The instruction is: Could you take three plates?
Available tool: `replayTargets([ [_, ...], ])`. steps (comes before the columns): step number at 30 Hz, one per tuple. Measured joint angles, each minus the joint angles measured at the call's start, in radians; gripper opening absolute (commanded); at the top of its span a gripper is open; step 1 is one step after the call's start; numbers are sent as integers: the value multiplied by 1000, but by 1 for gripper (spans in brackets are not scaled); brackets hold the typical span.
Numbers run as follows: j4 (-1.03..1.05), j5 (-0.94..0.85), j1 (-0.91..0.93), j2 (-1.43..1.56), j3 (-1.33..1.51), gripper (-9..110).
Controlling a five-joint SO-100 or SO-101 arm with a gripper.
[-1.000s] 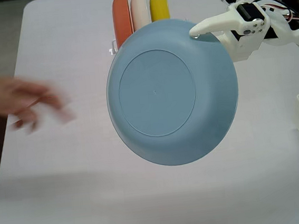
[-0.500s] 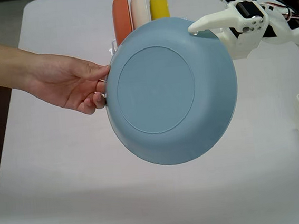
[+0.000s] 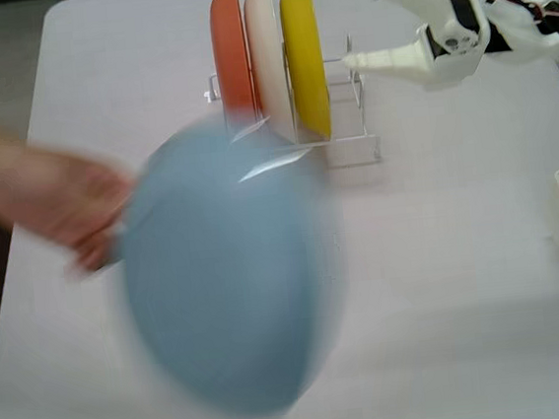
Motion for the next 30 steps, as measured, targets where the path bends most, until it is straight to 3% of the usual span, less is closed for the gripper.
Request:
replayTargets([
  [5, 75, -60, 97, 74, 31, 13],
  [9, 121, -54, 235, 80, 66, 0],
  [11, 143, -60, 313, 60, 69, 5],
  [15, 158, -123, 446, -32, 69, 30],
  [17, 186, -161, 505, -98, 67, 36],
  [30, 308, -308, 658, -532, -219, 39],
])
